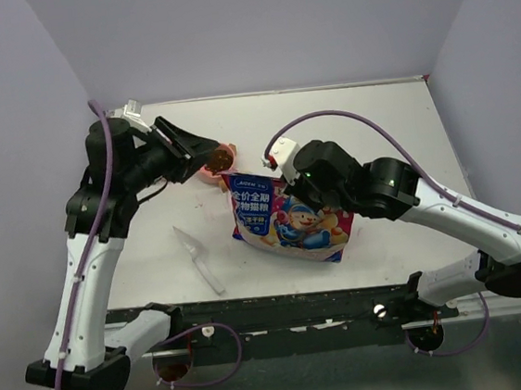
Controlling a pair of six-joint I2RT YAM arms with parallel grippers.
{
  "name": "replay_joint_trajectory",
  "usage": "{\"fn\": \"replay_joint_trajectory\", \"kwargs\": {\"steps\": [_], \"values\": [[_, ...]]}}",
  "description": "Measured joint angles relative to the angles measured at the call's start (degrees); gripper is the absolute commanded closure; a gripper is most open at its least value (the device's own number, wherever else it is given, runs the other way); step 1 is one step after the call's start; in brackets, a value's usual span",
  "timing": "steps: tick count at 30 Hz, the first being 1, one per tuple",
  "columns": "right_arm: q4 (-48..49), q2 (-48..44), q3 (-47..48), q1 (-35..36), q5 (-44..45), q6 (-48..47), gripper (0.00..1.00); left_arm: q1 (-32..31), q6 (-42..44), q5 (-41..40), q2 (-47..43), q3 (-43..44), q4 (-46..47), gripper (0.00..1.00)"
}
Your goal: Serve the pet food
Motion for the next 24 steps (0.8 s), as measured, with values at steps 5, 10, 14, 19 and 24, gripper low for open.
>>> {"fn": "replay_joint_trajectory", "kwargs": {"steps": [5, 10, 14, 19, 24], "values": [[-0.04, -0.15, 0.02, -0.13, -1.88, -0.11, 1.0, -0.79, 10.67, 2.91, -7.39, -2.97, 11.26, 0.45], [-1.57, -0.13, 1.16, -0.2, -5.07, -0.07, 1.0, -4.17, 30.47, 12.07, -10.12, -8.15, 22.49, 0.45], [-3.48, 0.35, 2.58, -0.26, -7.1, 0.17, 1.0, -8.92, 50.86, 16.98, -10.51, -13.42, 25.55, 0.36], [-5.62, 0.57, 3.61, -0.26, -8.28, 0.35, 1.0, -9.4, 65.75, 25.27, -6.27, -11.74, 24.22, 0.36], [-6.36, 0.59, 4.0, -0.37, -8.63, 0.63, 0.99, -11.19, 75.38, 32.79, 1.55, -4.24, 17.35, 0.31]]}}
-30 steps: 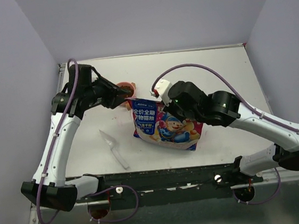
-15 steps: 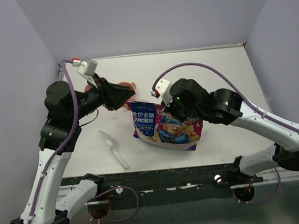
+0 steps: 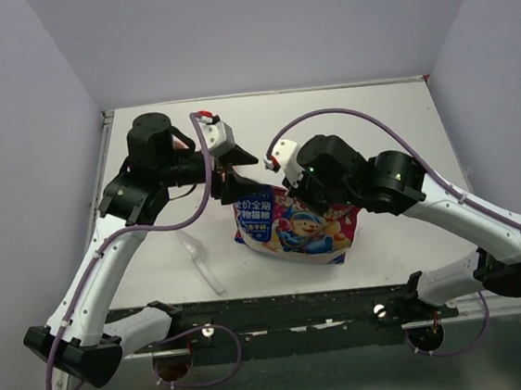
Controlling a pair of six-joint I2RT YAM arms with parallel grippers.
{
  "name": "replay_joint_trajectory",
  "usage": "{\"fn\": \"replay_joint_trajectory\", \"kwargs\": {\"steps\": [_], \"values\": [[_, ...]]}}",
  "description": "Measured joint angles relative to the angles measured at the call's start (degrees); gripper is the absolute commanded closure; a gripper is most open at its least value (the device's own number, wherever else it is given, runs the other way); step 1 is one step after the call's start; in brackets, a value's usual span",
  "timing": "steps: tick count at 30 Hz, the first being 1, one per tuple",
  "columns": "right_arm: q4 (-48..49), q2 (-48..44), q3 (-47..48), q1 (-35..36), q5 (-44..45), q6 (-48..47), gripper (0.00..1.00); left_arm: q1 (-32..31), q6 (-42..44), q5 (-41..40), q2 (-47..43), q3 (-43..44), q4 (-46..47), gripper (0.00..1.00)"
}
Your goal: Serve the pet food
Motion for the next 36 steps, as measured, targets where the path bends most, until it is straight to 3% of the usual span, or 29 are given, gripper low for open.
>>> {"fn": "replay_joint_trajectory", "kwargs": {"steps": [11, 17, 24, 26, 29, 33, 36], "values": [[-0.13, 0.02, 0.09, -0.09, -0.22, 0.68, 1.0, -1.75, 4.59, 2.58, -0.02, -7.28, -1.05, 0.35], [-0.13, 0.02, 0.09, -0.11, -0.28, 1.05, 1.0, -3.34, 4.39, 0.94, 0.0, -11.85, 3.56, 0.35], [-0.13, 0.02, 0.09, -0.09, -0.33, 1.95, 1.0, -6.54, 4.81, -0.61, 2.01, -12.31, 4.98, 0.63], [-0.11, 0.02, 0.07, -0.09, -0.39, 2.12, 1.0, -6.84, 4.98, -1.33, 2.23, -12.33, 5.44, 0.66], [-0.13, 0.02, 0.07, -0.09, -0.44, 2.19, 0.99, -7.37, 5.16, -2.34, 2.16, -12.33, 6.14, 0.66], [-0.07, 0.02, 0.07, -0.11, -0.37, 2.25, 0.99, -8.7, 6.27, -4.5, 2.14, -12.33, 6.05, 0.57], [0.02, 0.02, -0.04, -0.11, -0.11, 2.32, 0.99, -9.53, 6.62, -5.95, 1.92, -12.33, 6.23, 0.6]]}}
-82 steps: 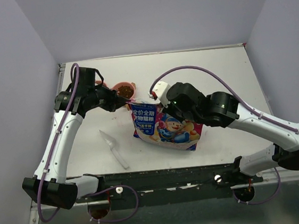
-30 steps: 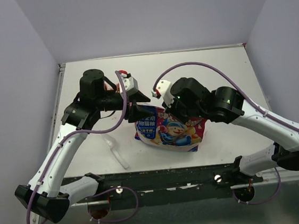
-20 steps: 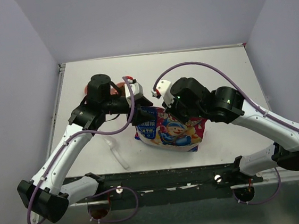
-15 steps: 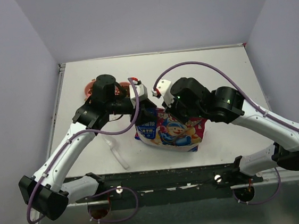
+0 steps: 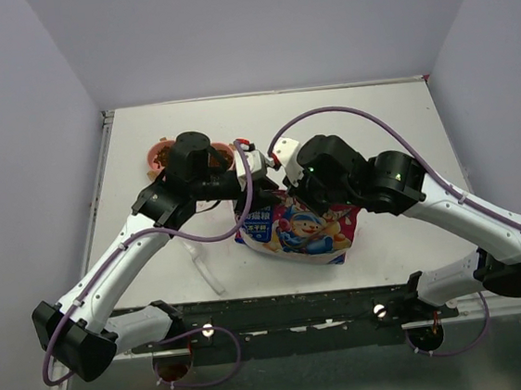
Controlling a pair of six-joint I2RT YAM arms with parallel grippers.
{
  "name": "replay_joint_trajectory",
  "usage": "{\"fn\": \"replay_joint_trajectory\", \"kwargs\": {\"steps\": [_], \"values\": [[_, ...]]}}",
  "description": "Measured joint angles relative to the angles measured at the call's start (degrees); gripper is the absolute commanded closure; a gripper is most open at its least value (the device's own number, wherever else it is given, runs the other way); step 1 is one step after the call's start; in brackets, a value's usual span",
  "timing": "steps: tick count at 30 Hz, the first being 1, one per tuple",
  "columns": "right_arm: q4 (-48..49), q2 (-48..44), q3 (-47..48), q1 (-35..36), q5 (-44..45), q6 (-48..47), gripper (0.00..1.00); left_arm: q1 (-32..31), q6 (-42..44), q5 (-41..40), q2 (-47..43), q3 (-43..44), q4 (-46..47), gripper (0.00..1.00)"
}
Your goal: Serve the pet food
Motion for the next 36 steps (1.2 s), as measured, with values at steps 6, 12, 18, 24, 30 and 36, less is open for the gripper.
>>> {"fn": "replay_joint_trajectory", "kwargs": {"steps": [6, 12, 18, 24, 30, 36], "values": [[0.57, -0.07, -0.42, -0.04, 0.46, 0.9, 0.79, -0.59, 0.76, -2.95, -0.31, -0.17, 0.98, 1.0], [2.47, -0.59, -2.16, -0.04, 1.55, 1.27, 0.61, -0.81, 1.84, -4.52, -0.35, -0.2, 0.76, 1.0], [6.84, -1.07, -4.66, -0.04, 4.0, 0.74, 0.73, -0.81, 2.03, -4.48, -0.57, -0.2, -0.17, 1.0], [8.26, -1.31, -5.64, -0.15, 4.92, 0.39, 1.0, -0.98, 1.55, -4.28, -0.66, -0.22, -0.83, 0.64], [10.12, -2.49, -7.54, -0.59, 3.06, -0.26, 1.0, -1.9, -0.63, -4.5, -0.85, -2.58, 4.31, 0.67], [10.27, -2.73, -7.58, -1.57, 1.64, 0.15, 1.0, -2.14, -1.2, -5.57, 0.31, -2.64, 7.58, 1.0]]}}
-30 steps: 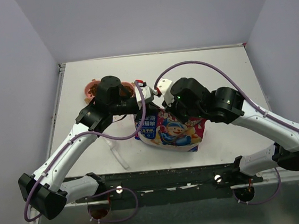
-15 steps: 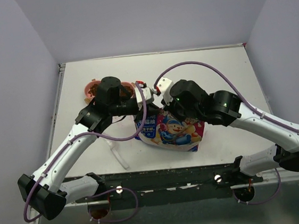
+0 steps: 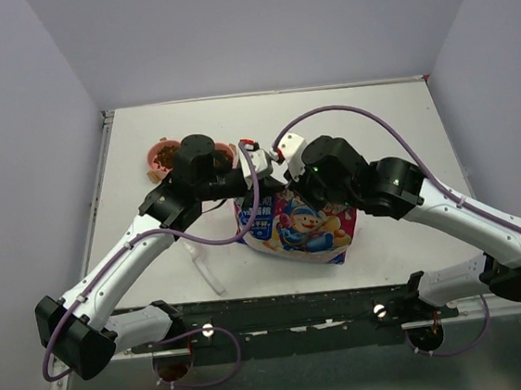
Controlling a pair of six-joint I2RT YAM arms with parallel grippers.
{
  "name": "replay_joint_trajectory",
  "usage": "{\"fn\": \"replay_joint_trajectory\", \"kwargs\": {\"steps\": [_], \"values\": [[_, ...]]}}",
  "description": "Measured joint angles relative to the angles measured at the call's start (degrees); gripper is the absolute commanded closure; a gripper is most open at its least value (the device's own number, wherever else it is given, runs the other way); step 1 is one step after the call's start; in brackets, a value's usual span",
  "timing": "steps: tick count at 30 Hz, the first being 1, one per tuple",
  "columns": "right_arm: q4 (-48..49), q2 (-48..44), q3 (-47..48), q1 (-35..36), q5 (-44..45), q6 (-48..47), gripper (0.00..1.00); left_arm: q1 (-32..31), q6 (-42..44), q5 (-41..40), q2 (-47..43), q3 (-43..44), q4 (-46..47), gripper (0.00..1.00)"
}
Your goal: Serve the pet food
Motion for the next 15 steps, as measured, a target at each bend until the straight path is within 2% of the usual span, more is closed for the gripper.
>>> {"fn": "replay_joint_trajectory", "kwargs": {"steps": [2, 3, 5, 8, 12, 13, 15], "values": [[-0.02, 0.02, 0.02, -0.33, 0.11, 0.04, 0.98, -0.04, 0.02, -1.05, 0.2, 0.07, 0.24, 1.0], [-0.02, 0.02, 0.02, -0.35, 0.26, 0.02, 0.89, -0.07, 0.07, -1.55, 0.2, 0.07, 0.39, 1.0], [-0.04, 0.02, 0.02, -0.35, 0.68, -0.02, 0.79, -0.2, 0.15, -1.97, 0.04, 0.04, 0.42, 1.0], [-0.13, -0.11, -0.02, -0.35, 1.29, -0.87, 0.76, -0.37, 0.48, -2.75, -0.35, 0.04, -0.15, 1.0], [-0.04, -0.35, -0.46, -0.35, 1.9, -1.73, 0.79, -0.66, 0.85, -3.52, -0.74, 0.04, -1.03, 1.0], [-0.04, -0.35, -0.46, -0.35, 1.95, -1.86, 0.82, -0.7, 0.85, -3.61, -0.79, 0.04, -1.16, 1.0], [-0.07, -0.35, -0.46, -0.35, 2.03, -1.88, 0.97, -0.7, 0.85, -3.8, -0.92, 0.04, -1.36, 1.0]]}}
